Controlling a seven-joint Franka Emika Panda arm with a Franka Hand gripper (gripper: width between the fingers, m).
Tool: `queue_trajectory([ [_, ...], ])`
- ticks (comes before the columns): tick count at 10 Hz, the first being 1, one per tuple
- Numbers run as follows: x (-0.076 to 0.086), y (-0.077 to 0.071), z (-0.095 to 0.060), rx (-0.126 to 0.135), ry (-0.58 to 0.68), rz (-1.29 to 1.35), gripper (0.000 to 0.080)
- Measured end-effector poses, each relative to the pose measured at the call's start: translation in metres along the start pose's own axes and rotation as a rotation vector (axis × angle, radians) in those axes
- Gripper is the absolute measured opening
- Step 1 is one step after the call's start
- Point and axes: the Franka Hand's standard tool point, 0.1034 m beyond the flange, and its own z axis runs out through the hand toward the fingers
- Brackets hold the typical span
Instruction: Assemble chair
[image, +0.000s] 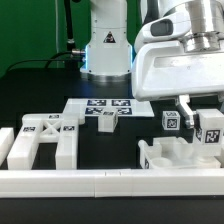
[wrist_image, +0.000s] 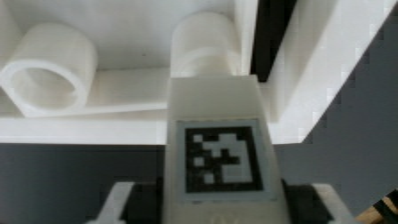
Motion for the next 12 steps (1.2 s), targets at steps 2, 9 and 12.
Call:
queue_trajectory([
  [2,0.000,0.000,0.000,0.000,0.000,0.000,0.0589],
  [9,0.029,0.035,-0.027,-0.022,0.008,-0.071,0.0649],
  [12,0.024,0.031,-0.025,-0.011,-0.042,-0.074,0.0649],
])
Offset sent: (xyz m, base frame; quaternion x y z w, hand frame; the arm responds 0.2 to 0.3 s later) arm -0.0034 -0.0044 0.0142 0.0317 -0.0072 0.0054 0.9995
